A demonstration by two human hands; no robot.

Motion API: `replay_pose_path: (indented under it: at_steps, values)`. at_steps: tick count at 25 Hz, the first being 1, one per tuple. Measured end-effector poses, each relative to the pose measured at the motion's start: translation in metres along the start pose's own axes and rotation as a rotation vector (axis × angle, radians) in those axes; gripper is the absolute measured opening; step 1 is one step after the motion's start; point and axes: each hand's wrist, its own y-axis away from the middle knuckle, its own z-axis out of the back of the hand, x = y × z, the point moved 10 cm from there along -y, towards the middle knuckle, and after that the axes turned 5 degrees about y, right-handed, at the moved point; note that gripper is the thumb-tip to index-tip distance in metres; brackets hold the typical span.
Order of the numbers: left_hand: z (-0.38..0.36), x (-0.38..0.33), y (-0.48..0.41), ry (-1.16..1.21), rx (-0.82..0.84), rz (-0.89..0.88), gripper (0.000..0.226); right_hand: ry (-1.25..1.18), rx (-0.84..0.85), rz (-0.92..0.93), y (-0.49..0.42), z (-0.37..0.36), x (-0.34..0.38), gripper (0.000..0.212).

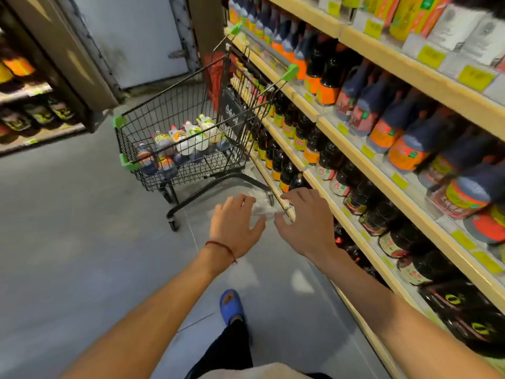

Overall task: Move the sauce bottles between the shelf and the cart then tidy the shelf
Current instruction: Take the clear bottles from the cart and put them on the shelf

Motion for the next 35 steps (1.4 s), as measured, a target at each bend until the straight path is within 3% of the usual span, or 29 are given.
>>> replay_pose_path:
  at_steps: [10,21,27,35]
  values:
    - [0.021,0.213,-0.099,0.023,-0.049,0.173,0.042,-0.066,0.070,0.102,-0.178,-0.131,0.121,0.038]
    - [0.009,0.372,-0.245,-0.004,-0.021,0.338,0.044,-0.070,0.150,0.168,-0.380,-0.259,0.174,0.040]
    - [-0.006,0.454,-0.332,0.062,0.004,0.518,0.038,-0.124,0.274,0.212,-0.504,-0.341,0.200,0.035]
    - [-0.054,0.565,-0.379,0.250,0.089,0.675,0.034,-0.101,0.479,0.114,-0.572,-0.451,0.227,0.039]
